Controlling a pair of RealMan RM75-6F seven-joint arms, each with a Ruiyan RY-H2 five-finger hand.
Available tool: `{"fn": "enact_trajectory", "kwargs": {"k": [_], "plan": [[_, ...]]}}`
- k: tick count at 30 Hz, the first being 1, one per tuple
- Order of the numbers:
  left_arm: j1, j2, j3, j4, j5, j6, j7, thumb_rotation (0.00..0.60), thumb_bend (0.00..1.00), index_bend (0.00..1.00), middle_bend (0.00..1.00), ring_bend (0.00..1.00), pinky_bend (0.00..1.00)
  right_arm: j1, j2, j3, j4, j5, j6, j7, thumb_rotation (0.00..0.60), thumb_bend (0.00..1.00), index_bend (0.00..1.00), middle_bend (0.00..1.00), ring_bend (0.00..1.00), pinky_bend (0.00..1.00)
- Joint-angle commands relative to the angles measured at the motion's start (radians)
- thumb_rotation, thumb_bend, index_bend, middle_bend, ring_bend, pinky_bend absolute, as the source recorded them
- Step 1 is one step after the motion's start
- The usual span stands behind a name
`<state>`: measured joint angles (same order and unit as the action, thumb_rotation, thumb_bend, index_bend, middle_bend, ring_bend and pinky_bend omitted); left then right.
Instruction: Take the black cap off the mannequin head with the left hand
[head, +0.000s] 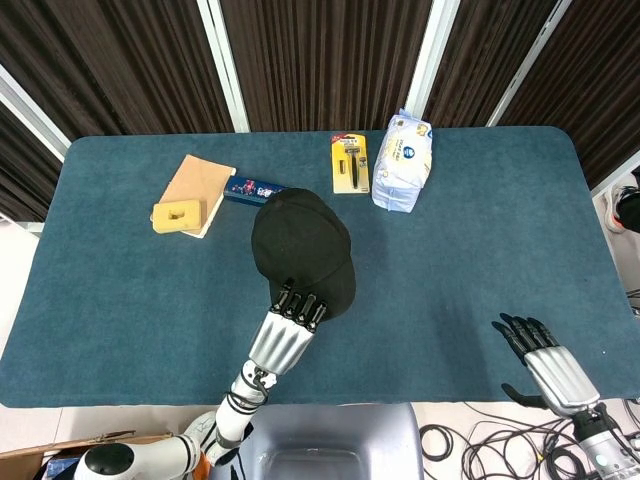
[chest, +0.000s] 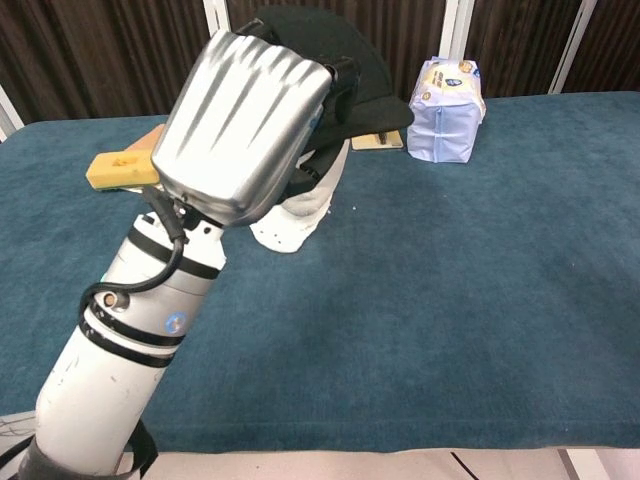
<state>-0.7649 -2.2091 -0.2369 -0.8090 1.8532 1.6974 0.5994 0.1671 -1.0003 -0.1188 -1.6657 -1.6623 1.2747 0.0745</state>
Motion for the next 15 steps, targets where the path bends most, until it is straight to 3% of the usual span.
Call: {"fn": "enact_trajectory", "kwargs": {"k": [1, 15], "plan": [[-0.027, 0.011, 0.000, 0.026, 0.018, 0.021, -0.001, 0.600, 0.62, 0.74, 0.83, 0.69, 0.43, -0.001, 0.002, 0.000, 0.000, -0.001, 0.003, 0.004, 0.600, 0.21, 0.00, 0.00, 0.00, 0.06], [-0.174, 0.138, -0.071, 0.072, 0.037, 0.063, 0.004, 0.600, 0.66, 0.75, 0.84, 0.69, 0.44, -0.005, 0.012, -0.004, 0.005, -0.007, 0.010, 0.019, 0.600, 0.21, 0.00, 0.00, 0.00, 0.06]]}}
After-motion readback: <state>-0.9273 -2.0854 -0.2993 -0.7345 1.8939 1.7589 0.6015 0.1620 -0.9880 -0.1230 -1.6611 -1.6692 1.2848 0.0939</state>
